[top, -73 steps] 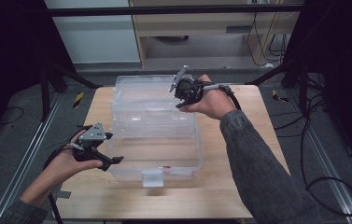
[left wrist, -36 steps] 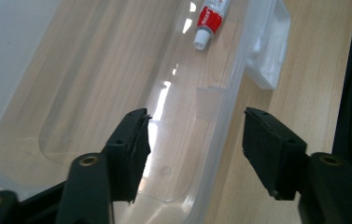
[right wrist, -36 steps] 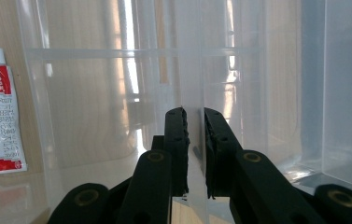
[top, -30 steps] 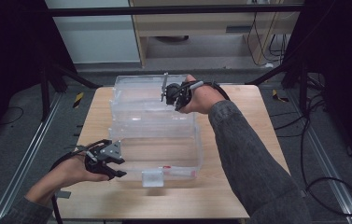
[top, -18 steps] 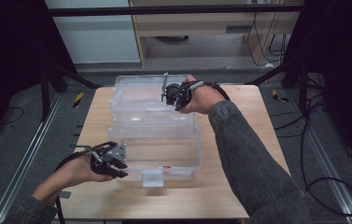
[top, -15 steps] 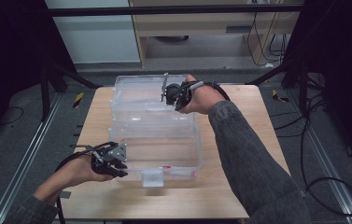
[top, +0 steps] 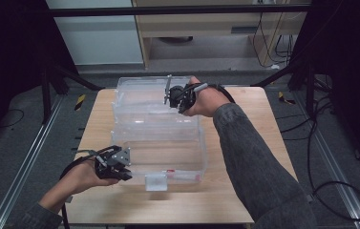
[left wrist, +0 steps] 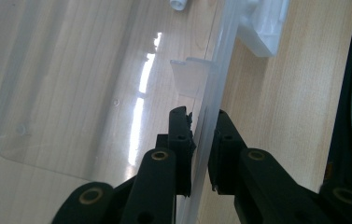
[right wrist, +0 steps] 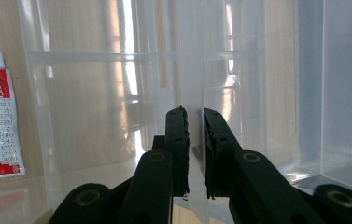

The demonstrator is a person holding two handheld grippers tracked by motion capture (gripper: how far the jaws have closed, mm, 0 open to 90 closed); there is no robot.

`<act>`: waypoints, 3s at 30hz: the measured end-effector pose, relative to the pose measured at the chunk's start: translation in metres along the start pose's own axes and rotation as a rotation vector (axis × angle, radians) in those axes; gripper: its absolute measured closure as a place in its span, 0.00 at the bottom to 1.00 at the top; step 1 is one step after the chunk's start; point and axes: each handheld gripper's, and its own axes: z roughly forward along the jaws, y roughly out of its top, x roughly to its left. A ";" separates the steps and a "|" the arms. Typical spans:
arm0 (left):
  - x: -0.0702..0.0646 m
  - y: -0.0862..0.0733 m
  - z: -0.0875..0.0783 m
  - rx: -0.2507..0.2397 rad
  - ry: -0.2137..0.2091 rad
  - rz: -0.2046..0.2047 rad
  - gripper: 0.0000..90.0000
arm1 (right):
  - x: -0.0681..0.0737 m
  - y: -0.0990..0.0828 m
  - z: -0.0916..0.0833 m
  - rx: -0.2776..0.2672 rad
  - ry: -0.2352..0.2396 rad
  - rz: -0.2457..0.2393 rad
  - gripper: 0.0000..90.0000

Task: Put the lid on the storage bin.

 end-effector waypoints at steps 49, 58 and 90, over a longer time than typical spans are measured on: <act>-0.004 -0.004 0.004 -0.064 0.107 -0.091 0.87 | 0.055 0.005 -0.032 -0.042 -0.058 -0.049 0.94; -0.006 -0.005 0.005 -0.071 0.122 -0.089 0.86 | 0.068 0.001 -0.036 -0.066 -0.051 -0.048 0.93; -0.011 -0.011 0.007 -0.095 0.152 -0.129 0.78 | 0.106 -0.011 -0.036 -0.085 0.006 -0.062 0.93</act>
